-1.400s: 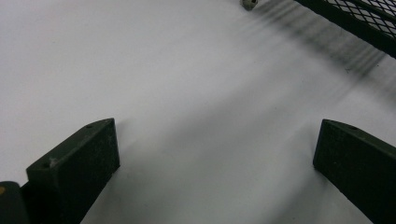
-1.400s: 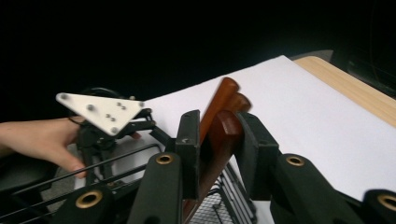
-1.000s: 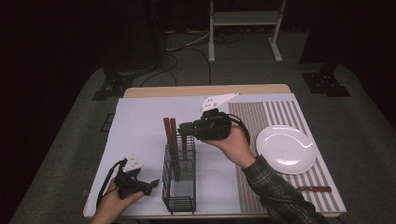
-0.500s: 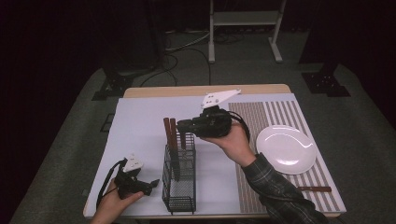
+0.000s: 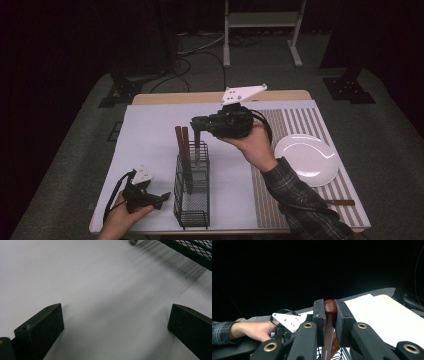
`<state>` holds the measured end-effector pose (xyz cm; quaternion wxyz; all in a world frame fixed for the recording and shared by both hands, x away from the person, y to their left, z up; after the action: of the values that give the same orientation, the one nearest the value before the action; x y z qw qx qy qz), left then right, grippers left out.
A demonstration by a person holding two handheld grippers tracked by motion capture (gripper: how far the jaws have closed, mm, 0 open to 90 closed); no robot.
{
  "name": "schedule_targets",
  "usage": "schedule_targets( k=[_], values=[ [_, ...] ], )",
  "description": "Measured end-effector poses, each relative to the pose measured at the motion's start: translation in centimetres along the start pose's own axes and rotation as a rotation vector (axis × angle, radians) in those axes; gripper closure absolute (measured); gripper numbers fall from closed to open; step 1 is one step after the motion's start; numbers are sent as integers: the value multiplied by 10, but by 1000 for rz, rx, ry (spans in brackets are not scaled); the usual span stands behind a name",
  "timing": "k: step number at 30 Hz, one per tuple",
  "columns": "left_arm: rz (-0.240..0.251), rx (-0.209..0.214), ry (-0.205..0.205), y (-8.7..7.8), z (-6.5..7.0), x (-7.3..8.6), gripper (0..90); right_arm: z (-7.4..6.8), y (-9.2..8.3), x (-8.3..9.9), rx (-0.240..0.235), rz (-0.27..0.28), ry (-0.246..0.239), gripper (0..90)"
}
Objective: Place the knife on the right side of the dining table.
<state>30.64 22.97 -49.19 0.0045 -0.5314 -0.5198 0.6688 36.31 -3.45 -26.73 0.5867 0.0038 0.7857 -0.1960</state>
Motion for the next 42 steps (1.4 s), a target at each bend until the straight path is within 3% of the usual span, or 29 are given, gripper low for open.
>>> schedule_targets(
  k=[24,34,42],
  values=[
    [3,-2,-1,0,0,0,0,-1,-48,-46,72,137,-50,795],
    [3,-2,0,0,0,0,0,10,-68,-46,139,158,-51,796],
    [-1,-1,1,0,0,0,0,29,-82,-34,212,160,-32,796]
  ],
)
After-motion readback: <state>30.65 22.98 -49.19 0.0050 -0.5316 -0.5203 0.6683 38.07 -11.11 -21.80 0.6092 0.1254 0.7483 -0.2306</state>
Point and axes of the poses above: each handheld gripper's, and its own axes: y roughly forward along the jaws, x roughly out of its underside, z roughly to its right, the point moved 4 cm from there along y, roughly forward along the jaws, and after that the axes turned 7 degrees about y, right-handed, at the moved point
